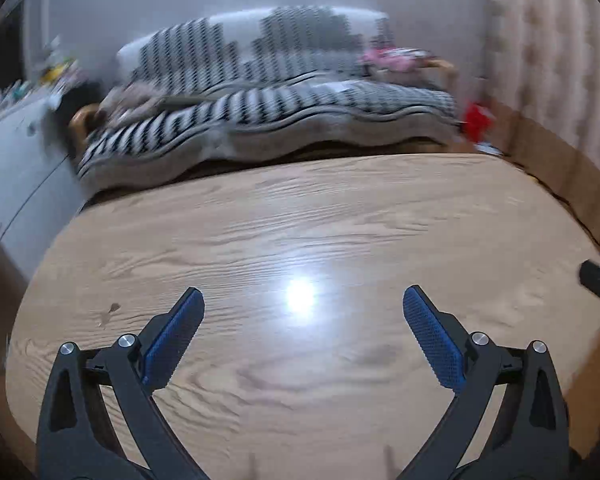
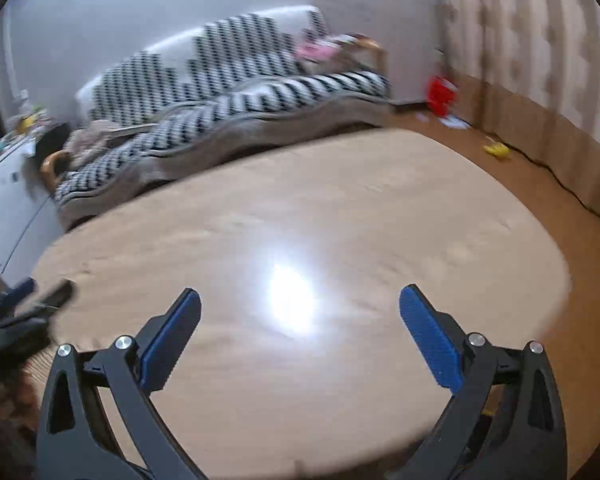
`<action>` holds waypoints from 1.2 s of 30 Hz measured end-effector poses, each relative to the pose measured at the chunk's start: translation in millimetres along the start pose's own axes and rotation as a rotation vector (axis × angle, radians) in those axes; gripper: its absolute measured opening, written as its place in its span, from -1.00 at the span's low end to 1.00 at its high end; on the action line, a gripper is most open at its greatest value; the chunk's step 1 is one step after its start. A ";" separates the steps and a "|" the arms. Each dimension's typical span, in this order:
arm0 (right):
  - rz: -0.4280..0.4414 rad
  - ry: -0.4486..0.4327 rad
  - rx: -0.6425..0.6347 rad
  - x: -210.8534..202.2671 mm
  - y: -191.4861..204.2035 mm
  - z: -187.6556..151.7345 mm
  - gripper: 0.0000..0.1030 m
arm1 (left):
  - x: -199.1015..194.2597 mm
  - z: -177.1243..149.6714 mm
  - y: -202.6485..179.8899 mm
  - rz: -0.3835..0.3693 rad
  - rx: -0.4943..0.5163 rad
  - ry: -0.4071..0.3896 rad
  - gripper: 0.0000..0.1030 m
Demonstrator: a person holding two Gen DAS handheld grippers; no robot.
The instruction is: Collect trash
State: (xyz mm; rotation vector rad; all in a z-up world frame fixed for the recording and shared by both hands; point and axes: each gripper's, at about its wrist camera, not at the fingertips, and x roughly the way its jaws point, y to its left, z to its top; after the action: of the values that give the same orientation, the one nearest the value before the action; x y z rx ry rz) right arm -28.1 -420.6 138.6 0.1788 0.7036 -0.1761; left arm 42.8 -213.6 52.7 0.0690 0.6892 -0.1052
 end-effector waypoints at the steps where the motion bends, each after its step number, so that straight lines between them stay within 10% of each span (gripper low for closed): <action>1: -0.005 -0.008 -0.026 13.1 19.1 6.9 0.86 | 11.8 0.7 9.7 0.002 -0.030 0.013 0.88; 12: 0.032 -0.031 -0.212 63.7 115.0 10.5 0.86 | 37.0 -1.6 75.1 0.078 -0.190 0.112 0.88; 36: 0.016 0.058 -0.175 58.5 76.8 -16.4 0.86 | 22.6 -11.7 48.8 0.030 -0.140 0.120 0.88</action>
State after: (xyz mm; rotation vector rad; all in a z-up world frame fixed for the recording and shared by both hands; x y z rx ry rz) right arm 22.4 -348.3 95.9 0.0222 0.7715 -0.0933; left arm 58.6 -165.6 30.6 -0.0492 0.8134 -0.0239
